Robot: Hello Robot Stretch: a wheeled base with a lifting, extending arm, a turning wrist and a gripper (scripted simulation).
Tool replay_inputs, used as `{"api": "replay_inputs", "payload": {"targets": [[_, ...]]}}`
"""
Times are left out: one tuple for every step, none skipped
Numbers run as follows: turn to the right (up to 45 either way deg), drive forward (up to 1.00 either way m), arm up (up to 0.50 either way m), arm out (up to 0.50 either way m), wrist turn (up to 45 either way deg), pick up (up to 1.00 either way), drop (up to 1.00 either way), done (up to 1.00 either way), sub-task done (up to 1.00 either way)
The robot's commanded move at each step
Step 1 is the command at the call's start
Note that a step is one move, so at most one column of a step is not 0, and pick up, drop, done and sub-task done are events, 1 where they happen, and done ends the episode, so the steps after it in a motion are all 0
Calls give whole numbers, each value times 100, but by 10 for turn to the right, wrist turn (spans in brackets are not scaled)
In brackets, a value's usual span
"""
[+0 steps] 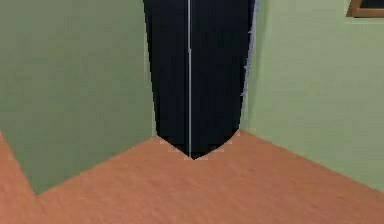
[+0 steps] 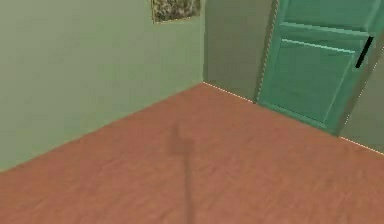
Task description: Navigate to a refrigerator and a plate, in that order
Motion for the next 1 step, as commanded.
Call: {"api": "replay_inputs", "payload": {"targets": [[0, 90, 0, 0, 0, 0, 0, 0, 0]]}}
